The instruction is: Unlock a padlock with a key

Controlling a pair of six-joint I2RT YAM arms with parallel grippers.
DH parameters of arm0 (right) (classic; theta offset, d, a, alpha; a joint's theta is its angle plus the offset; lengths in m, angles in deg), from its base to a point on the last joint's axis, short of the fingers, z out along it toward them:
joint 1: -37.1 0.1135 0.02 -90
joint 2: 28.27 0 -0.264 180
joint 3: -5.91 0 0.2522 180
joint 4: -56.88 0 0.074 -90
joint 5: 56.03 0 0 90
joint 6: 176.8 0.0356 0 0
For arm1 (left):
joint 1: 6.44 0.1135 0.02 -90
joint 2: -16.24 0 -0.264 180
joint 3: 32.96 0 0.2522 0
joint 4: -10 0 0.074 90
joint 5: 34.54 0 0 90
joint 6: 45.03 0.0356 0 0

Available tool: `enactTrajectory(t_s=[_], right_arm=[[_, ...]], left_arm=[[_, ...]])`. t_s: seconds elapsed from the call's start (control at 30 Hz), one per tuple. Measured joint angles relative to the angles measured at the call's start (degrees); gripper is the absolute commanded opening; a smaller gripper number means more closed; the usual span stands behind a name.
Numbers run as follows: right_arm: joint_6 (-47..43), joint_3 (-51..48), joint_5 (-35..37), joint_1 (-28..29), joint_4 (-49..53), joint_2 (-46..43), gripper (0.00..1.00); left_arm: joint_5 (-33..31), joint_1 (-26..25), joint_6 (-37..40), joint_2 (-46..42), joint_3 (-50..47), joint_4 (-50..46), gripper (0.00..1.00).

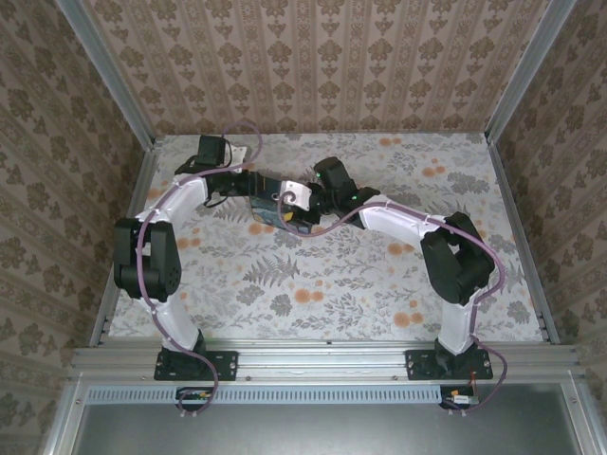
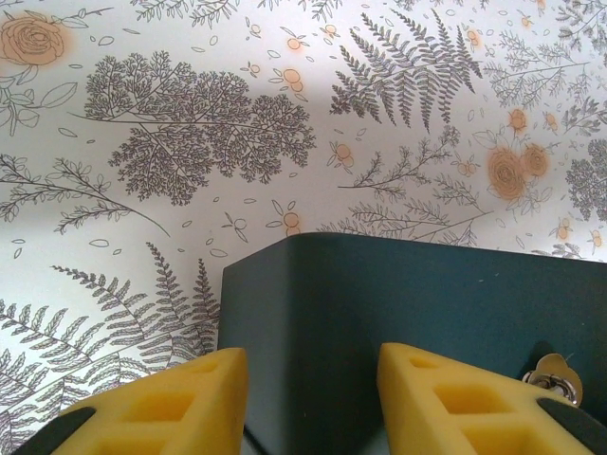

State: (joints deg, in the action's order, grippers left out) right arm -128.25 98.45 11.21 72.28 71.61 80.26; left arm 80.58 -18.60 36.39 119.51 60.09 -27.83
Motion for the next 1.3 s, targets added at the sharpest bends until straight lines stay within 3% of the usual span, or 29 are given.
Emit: enactTrajectory(t_s=[0.27,0.43,0.87,1.3], right_arm=[[-3.02,1.4,4.0,0.61,-2.12,2.23,0.36],[-2.45,1.4,4.48,0.59,-2.89,2.23,0.29],[13.38,5.97,-0.85,-2.43,-1.92,2.23,0.12],[25.99,7.63,-4.68,-4.07,-1.33,2.6,0.06]], left_arm=[[0.57,0.04,0.0,0.0,0.0,-0.37,0.41],[0.61,0.26,0.0,0.0,0.0,-0.37,0.41],[0.66,0.24,0.0,0.0,0.0,-0.39,0.4],[1.11,0.26,-0.63,0.0,0.0,-0.35,0.41]])
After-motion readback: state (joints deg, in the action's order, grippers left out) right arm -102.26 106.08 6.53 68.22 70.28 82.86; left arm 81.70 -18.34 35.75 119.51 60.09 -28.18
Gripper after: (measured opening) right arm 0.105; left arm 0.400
